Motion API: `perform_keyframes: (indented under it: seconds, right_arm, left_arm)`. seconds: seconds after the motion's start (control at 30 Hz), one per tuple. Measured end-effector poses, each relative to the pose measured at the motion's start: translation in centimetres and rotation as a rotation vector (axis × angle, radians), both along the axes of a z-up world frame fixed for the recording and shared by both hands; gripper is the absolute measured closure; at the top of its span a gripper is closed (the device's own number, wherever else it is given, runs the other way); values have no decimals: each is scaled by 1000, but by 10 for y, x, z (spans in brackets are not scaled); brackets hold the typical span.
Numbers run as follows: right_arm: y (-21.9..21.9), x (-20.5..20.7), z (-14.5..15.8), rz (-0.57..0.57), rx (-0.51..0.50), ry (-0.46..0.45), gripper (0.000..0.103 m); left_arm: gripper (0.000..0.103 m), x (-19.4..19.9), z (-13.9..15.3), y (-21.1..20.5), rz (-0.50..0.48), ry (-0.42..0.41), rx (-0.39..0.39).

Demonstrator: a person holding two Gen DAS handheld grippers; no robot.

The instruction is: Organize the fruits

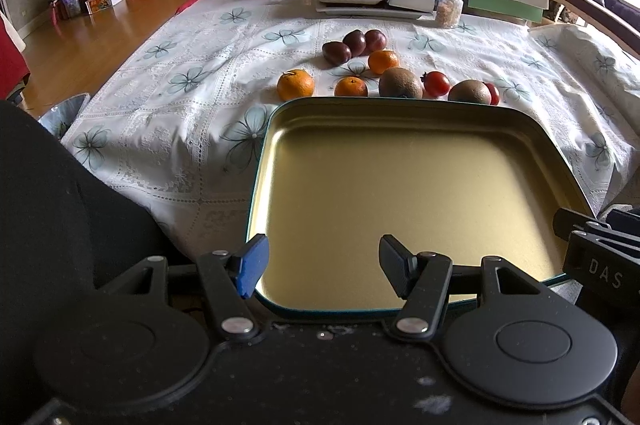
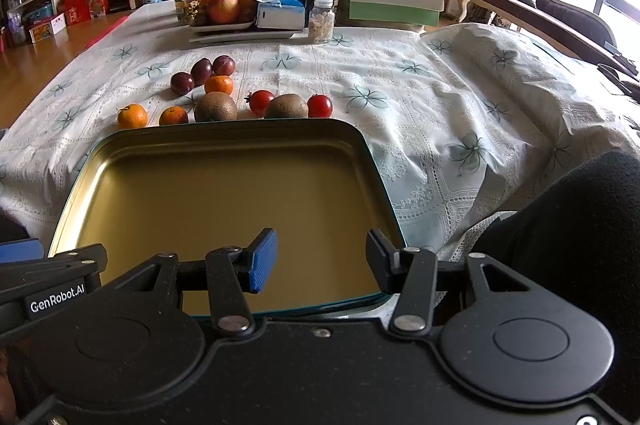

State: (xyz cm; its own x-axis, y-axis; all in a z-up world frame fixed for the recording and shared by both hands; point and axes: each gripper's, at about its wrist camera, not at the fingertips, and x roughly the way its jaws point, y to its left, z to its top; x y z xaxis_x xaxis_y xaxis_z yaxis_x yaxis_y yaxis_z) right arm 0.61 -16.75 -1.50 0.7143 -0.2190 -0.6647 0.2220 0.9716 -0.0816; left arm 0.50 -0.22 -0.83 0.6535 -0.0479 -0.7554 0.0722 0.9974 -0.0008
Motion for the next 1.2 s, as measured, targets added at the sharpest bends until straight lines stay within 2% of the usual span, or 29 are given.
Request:
perform_keyframes:
  seconds: [0.27, 0.4, 0.57, 0.73, 0.93, 1.03, 1.2]
  right_arm:
    - [-2, 0, 5, -13, -18, -15, 47]
    - [-4, 4, 4, -3, -2, 30, 47]
    - [-2, 10, 4, 46, -2, 102, 47]
    - [-3, 17, 2, 83, 41, 169, 48]
    - [-4, 37, 3, 161, 85, 257, 48]
    - [-7, 50, 7, 158, 108, 262, 48]
    - [-20, 80, 17, 126, 151, 258, 48]
  left_arm:
    - [40, 3, 0, 3, 12, 40, -20]
    - [40, 5, 3, 7, 47, 51, -40]
    - [45, 10, 10, 10, 30, 83, -66]
    - [45, 16, 23, 6, 17, 45, -43]
    - [45, 44, 31, 11, 24, 90, -67]
    - [46, 64, 33, 16, 29, 116, -90]
    - [47, 106, 36, 19, 33, 166, -76]
